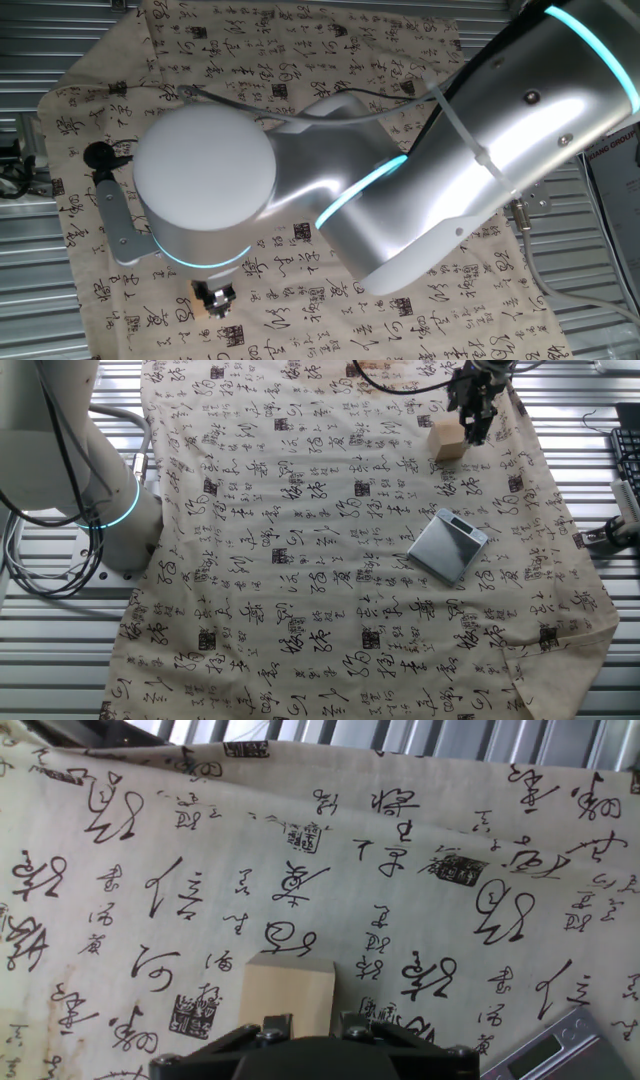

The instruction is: Place the block on the scale

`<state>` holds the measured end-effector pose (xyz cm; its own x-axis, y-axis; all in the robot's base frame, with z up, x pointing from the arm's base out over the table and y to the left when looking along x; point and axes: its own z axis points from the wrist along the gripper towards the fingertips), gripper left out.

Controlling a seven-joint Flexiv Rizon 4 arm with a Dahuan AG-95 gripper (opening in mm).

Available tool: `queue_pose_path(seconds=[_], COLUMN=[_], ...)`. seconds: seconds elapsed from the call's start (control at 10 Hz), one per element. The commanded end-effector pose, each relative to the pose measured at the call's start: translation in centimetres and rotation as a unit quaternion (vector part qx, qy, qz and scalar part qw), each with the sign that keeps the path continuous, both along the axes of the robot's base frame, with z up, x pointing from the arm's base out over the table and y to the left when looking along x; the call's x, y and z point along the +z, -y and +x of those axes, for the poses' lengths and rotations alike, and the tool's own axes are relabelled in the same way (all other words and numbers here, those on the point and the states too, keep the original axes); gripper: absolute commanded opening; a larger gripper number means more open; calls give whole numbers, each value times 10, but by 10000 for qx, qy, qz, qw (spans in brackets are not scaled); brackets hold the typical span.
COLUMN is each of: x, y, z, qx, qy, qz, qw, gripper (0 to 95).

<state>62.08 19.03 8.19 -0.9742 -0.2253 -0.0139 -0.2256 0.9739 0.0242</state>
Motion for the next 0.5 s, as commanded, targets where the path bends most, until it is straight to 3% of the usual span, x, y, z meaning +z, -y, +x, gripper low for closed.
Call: queue_pose_path(seconds=[0.1,0.5], x=[1,-4], y=[-1,-6], z=[1,5], qx=[-24,-159], qy=[-11,-18], qz=[2,5], qw=[10000,9999], gripper=[950,950])
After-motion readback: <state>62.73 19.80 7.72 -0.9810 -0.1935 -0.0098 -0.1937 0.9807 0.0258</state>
